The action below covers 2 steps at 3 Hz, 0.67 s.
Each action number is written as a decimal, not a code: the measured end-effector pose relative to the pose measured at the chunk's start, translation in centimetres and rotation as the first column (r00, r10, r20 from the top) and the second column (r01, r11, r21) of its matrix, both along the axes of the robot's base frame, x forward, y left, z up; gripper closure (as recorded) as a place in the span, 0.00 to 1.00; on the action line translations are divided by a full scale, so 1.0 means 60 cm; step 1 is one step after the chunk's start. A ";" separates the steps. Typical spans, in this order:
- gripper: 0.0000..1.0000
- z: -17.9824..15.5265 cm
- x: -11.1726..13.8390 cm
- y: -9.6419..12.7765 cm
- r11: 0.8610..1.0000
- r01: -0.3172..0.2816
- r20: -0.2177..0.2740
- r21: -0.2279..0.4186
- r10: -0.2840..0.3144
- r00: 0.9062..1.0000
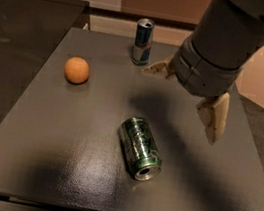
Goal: Place green can upright
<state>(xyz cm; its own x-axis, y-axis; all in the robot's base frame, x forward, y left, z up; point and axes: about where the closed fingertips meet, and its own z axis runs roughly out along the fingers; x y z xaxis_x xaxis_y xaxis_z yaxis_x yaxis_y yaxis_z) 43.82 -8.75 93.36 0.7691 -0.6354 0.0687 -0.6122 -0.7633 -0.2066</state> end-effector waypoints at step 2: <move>0.00 -0.014 0.002 0.021 0.973 -0.229 -0.021 -0.036 0.228 0.973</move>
Offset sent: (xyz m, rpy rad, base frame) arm -0.0005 0.0115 -0.0145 -0.0586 0.0447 0.3040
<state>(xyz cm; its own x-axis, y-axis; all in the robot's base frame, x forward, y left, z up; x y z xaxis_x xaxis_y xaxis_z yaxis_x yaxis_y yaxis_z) 43.96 -7.52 92.52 0.8947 -0.4402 0.0754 -0.4239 -0.8903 -0.1664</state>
